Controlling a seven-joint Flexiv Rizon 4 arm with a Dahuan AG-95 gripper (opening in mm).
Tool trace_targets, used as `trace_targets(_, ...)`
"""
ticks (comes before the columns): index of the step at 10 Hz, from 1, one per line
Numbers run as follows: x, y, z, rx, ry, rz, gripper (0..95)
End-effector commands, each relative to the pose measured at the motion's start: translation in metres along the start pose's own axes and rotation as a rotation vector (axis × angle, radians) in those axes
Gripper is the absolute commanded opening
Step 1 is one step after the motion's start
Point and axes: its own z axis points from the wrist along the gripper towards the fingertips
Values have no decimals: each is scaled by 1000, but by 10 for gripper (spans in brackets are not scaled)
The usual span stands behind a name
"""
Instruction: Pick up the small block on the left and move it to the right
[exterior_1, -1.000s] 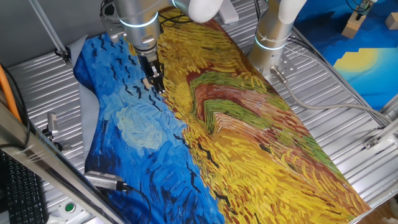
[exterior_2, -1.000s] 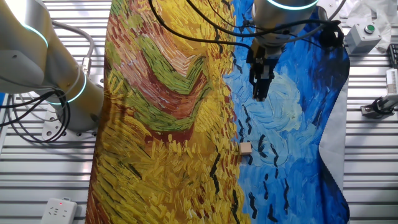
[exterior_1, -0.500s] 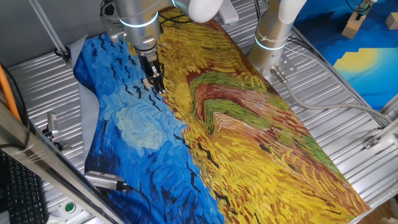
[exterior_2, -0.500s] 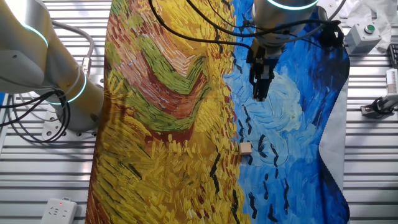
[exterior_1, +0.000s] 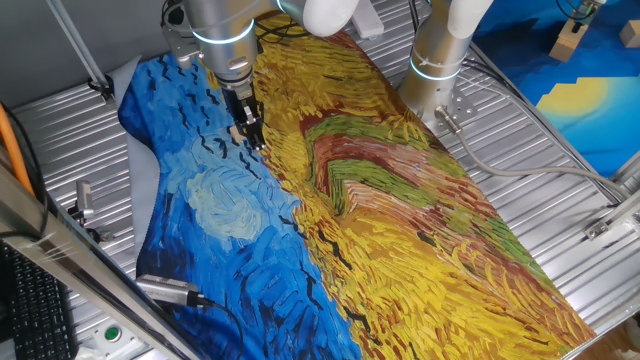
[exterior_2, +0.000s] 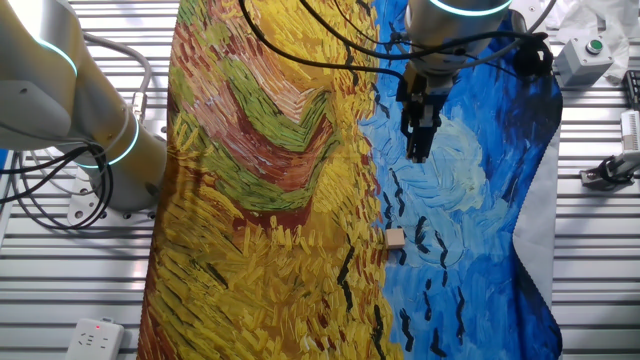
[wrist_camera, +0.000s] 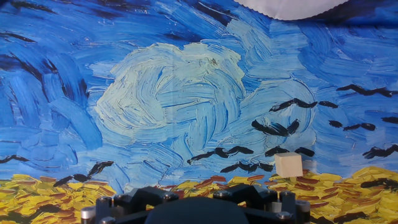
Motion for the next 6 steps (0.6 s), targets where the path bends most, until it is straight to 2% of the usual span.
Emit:
trace_targets(1, 0, 0, 0, -64, 3, -29, 0)
trace_targets(4, 0, 0, 0, -62, 4, -42, 0)
trace_targets(6, 0, 0, 0, -54, 20, -28, 0)
